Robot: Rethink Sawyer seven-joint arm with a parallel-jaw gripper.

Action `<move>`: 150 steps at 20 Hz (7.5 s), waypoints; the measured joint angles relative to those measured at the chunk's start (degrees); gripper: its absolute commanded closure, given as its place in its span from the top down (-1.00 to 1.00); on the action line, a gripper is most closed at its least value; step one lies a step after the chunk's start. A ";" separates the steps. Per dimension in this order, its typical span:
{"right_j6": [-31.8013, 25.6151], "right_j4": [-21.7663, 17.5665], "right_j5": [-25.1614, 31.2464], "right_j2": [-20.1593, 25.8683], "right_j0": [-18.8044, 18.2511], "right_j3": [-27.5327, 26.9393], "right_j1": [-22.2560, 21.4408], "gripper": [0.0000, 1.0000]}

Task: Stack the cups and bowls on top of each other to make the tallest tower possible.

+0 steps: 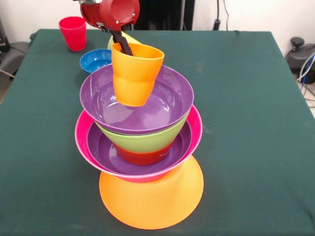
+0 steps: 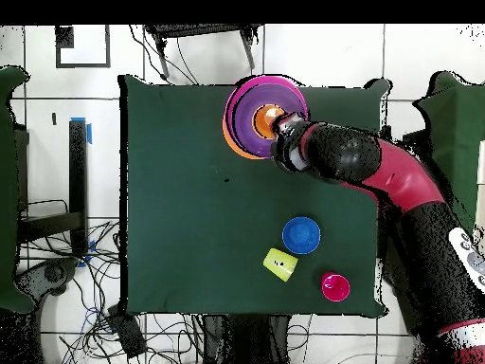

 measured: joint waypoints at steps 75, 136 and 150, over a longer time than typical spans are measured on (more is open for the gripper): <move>0.00 -4.46 -0.01 2.72 -0.06 0.53 3.87 -1.00; 0.00 -7.60 2.68 2.21 -0.24 0.05 2.37 1.00; 0.00 -7.88 2.67 2.18 -0.24 0.02 2.36 1.00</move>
